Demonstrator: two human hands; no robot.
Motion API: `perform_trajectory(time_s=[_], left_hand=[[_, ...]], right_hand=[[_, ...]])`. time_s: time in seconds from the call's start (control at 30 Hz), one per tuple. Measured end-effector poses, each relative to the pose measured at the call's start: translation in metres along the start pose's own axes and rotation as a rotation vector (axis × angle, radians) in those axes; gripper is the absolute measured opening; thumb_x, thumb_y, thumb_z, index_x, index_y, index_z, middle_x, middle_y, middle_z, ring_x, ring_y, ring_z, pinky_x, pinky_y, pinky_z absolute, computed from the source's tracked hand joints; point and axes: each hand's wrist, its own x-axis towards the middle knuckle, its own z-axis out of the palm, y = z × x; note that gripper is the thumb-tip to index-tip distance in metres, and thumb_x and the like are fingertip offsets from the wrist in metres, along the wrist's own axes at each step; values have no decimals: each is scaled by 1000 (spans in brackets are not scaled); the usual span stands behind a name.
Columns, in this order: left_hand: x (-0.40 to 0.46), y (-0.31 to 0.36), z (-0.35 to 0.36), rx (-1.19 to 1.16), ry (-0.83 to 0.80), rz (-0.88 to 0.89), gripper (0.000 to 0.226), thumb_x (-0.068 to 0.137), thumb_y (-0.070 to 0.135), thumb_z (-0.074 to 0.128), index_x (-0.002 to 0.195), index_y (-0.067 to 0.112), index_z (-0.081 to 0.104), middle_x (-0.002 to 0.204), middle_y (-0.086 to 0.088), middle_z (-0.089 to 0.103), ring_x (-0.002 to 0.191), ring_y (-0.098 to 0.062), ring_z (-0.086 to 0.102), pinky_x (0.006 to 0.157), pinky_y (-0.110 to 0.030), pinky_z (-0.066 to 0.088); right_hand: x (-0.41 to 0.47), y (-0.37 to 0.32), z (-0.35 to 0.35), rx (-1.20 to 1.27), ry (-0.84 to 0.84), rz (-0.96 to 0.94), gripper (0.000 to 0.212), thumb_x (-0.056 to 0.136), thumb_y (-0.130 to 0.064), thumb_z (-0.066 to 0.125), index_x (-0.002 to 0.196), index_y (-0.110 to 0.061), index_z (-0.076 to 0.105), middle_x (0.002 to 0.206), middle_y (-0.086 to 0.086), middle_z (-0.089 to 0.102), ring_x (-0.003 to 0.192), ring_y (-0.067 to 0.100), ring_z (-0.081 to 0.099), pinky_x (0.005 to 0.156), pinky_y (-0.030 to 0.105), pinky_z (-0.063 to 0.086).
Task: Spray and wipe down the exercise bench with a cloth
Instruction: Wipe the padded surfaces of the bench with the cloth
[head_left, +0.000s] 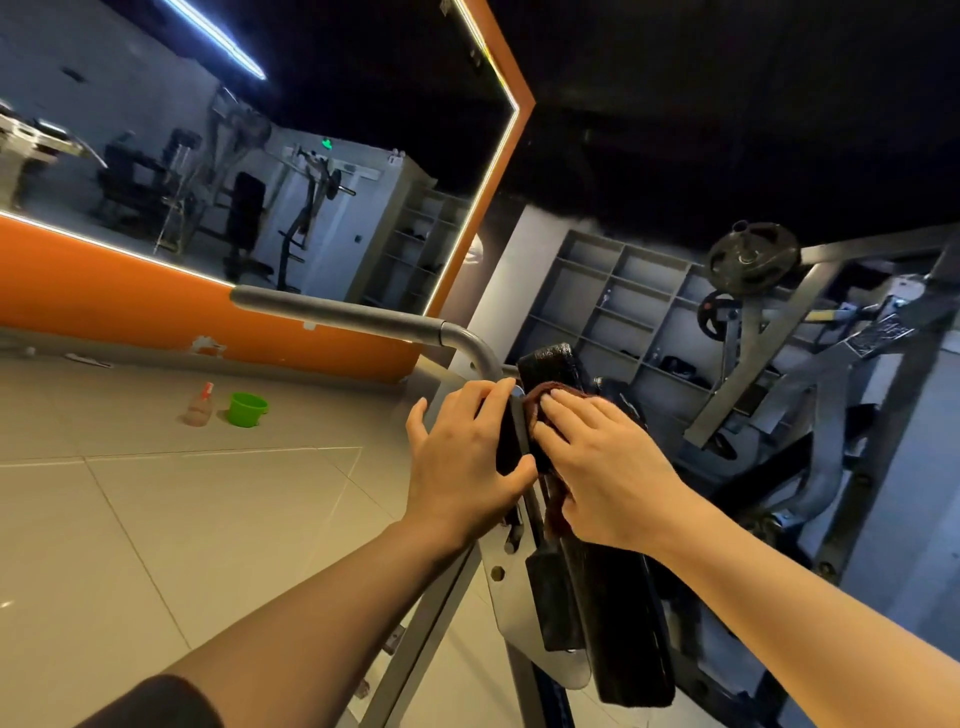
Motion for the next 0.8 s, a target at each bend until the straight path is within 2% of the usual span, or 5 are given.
perform_trajectory(time_s=[0.07,0.2,0.33,0.53,0.8], left_hand=[[0,-1,1,5,-2,4,69,79,54,51,141,25,41,132,3,50,124,-17,47,113,-58,22],[0,-1,5,11,6,7,71,78,53,53,142,25,39,132,2,49,125,-18,45,113,-58,23],[0,0,3,6,5,10,71,78,53,52,141,23,41,133,1,49,126,-18,44,113,-58,21],[0,0,2,8,17,10,68,78,54,52,139,24,44,130,3,52,123,-17,47,114,-58,21],[1,-2,2,11,-5,7,73,78,56,49,144,25,40,134,2,49,126,-17,45,114,-56,18]], right_hand=[[-18,4,9,43,38,-93,44,67,-30,72,109,-18,69,115,3,68,106,25,64,90,38,54],[-27,5,4,241,190,-92,34,81,-30,55,113,-18,56,105,1,62,75,16,57,63,26,51],[17,14,-15,100,436,91,26,84,-25,58,104,-9,66,107,13,63,77,25,59,63,33,51],[45,12,1,57,181,142,38,86,-29,66,121,-13,64,131,8,59,128,30,48,105,41,40],[-21,-12,12,126,183,4,17,68,-25,70,83,-18,72,84,-2,70,74,17,64,65,27,53]])
